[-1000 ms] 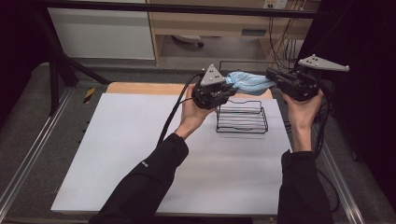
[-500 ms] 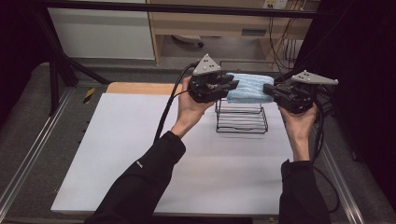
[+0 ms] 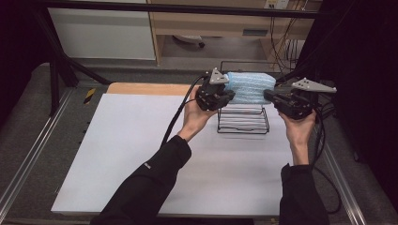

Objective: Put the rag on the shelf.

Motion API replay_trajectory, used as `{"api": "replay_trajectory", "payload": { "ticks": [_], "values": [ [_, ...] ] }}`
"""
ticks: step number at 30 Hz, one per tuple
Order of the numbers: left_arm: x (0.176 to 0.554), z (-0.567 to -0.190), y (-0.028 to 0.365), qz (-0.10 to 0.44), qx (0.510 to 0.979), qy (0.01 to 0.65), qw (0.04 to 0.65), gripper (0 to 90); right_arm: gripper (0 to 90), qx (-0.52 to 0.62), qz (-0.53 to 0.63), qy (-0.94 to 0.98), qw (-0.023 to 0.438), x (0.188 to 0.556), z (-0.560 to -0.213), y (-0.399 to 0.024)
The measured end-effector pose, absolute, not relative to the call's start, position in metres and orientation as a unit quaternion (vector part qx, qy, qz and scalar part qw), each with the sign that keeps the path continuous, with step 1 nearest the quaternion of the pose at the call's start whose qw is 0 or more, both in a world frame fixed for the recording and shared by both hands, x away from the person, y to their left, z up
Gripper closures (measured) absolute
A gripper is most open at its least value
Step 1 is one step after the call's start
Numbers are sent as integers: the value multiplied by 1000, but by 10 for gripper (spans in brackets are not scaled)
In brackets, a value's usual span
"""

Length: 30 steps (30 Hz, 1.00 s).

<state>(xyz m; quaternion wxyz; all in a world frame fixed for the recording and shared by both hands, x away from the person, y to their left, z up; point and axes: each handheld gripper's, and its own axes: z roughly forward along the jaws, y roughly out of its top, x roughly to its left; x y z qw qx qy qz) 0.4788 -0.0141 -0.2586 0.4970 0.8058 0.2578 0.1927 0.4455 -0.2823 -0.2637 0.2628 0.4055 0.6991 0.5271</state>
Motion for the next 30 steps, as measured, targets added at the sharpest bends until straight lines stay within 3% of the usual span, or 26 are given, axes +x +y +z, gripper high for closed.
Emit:
{"api": "replay_trajectory", "payload": {
  "ticks": [7, 18, 24, 30],
  "values": [
    [481, -264, -22, 215, 799, 256, 501, 866, 873, 406, 532, 693, 269, 447, -271, -283],
    [474, -260, -13, 199, 793, 249, 519, 843, 801, 399, 531, 694, 279, 444, -272, -279],
    [466, -245, 5, 187, 786, 251, 533, 779, 679, 381, 542, 694, 284, 435, -258, -274],
    [461, -235, 24, 179, 786, 257, 533, 624, 539, 377, 548, 693, 278, 429, -242, -266]
  ]
}}
